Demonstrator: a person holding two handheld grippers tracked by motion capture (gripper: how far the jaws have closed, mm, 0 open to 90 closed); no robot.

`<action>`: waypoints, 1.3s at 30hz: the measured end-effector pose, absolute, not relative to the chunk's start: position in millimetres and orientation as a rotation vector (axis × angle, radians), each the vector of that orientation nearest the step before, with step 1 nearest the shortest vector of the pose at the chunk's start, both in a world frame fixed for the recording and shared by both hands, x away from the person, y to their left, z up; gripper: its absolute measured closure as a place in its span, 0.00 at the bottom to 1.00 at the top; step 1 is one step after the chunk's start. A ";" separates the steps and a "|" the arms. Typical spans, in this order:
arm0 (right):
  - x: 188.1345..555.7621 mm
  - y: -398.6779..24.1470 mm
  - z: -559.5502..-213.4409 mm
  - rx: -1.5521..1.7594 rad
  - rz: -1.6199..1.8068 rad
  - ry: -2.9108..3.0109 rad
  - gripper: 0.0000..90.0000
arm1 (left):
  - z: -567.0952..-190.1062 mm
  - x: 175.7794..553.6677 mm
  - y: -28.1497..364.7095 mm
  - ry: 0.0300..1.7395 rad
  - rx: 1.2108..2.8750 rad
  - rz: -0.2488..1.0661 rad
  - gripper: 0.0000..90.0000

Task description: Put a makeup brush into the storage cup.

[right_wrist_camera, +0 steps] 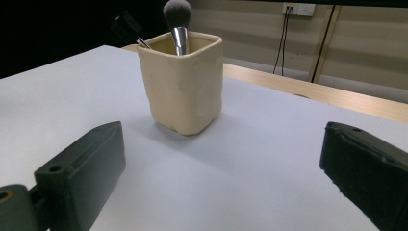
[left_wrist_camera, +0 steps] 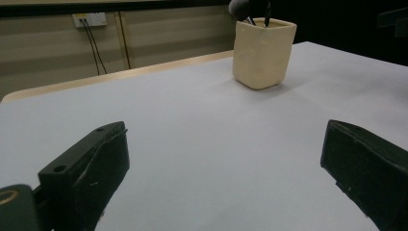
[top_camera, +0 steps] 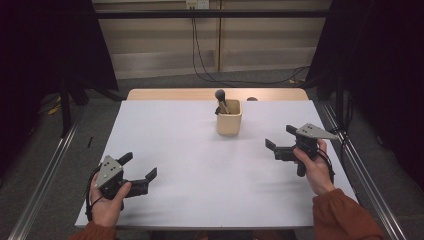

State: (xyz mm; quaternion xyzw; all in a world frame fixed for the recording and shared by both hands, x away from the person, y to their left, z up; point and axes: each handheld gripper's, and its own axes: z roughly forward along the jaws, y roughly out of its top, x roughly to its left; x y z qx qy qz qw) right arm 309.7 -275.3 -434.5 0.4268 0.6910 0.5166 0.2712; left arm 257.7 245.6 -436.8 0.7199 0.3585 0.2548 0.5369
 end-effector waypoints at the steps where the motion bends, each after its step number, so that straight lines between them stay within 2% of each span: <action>1: 308.2 -276.1 -435.1 1.146 1.390 1.863 0.02 | -436.8 257.8 245.7 0.854 1.712 0.606 0.03; 39: 236.5 -310.2 -448.6 1.190 1.371 1.792 0.03 | -435.5 250.7 248.5 0.865 1.701 0.615 0.03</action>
